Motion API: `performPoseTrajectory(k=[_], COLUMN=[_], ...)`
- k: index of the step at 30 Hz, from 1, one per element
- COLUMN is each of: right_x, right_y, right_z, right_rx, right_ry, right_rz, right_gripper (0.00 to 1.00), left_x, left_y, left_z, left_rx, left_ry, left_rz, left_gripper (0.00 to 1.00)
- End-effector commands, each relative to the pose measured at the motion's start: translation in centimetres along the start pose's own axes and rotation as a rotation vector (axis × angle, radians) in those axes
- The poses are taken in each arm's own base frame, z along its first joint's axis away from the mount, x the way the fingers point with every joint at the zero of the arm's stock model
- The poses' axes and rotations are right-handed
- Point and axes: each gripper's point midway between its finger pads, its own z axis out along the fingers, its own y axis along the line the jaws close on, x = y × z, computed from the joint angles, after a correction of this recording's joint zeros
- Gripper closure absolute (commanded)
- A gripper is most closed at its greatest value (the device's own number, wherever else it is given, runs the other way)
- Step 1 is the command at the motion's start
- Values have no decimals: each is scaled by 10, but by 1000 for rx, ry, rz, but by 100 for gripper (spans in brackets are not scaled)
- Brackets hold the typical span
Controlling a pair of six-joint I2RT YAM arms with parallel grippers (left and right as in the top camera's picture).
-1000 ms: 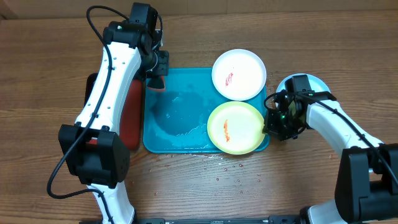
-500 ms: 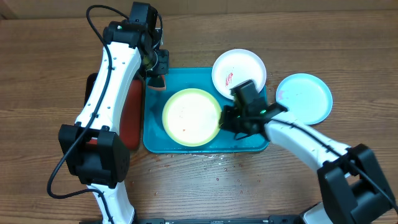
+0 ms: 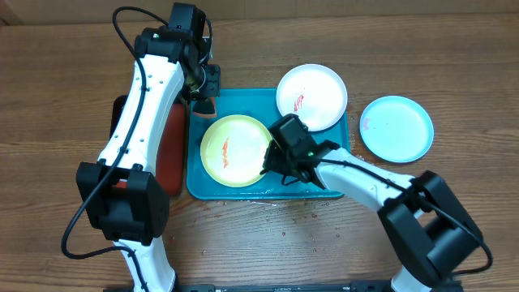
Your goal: Clean dirty plates on tray and stack at the side
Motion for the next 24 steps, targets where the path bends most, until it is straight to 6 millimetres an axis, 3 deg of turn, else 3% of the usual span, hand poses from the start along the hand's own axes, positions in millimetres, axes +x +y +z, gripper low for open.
performPoseTrajectory(k=[1,6,9,11,19,24], right_x=[-27,-28,-25,-26,-46,-55], right_y=[21,22,22,22,10,22], right_z=[-4,2,3,3,2,11], right_rx=[-26,-26,-28,-27,-15,-90], right_ry=[-88,-88,-74,-75,-104,-118], right_rz=[12,7,-42,-76,-117,-243], right_gripper=[96,96,81,77,77,77], left_x=[-6,-6,-6,-6,-7,-4], left_y=[-1,-2,-2,-2,-2,-6], left_z=[-7,-7,-6,-6,-5,5], left_rx=[17,18,18,18,18,17], left_ry=[-24,-24,-24,-24,-24,0], left_rz=[-14,-14,-12,-12,-12,-4], left_gripper=[96,96,96,96,96,96])
